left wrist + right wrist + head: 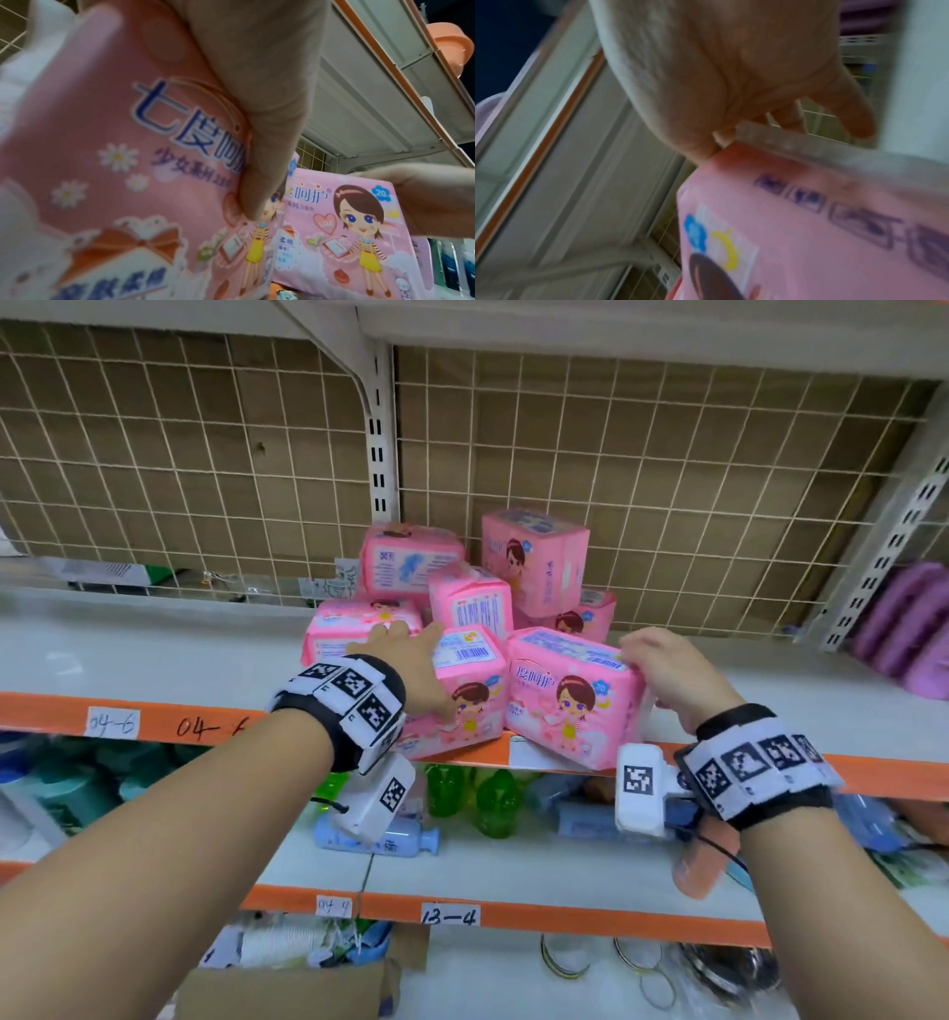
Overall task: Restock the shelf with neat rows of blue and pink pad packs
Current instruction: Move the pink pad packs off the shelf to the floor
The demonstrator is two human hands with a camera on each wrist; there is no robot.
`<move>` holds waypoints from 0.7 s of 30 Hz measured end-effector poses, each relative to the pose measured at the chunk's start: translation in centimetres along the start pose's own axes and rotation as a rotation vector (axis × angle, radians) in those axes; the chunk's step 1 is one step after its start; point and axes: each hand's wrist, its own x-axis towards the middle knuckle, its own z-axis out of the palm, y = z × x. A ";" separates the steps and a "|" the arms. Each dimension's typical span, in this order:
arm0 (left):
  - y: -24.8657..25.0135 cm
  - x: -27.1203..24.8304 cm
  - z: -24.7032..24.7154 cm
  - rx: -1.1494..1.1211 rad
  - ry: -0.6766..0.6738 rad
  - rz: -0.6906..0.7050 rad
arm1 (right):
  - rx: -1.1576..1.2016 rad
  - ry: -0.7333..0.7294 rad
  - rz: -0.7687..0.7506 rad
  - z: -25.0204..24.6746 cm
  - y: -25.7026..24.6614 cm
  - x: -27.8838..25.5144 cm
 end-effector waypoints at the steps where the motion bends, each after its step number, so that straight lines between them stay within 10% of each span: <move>1: 0.0 0.0 0.0 0.003 0.001 0.002 | -0.109 -0.017 -0.072 0.3 -0.3 0.2; 6: -0.1 -0.2 0.3 0.000 0.031 0.014 | -0.652 -0.100 -0.122 2.6 -1.1 0.0; 21: -2.8 -4.7 3.0 0.047 0.159 0.310 | -0.416 0.155 -0.052 4.9 -1.1 -8.9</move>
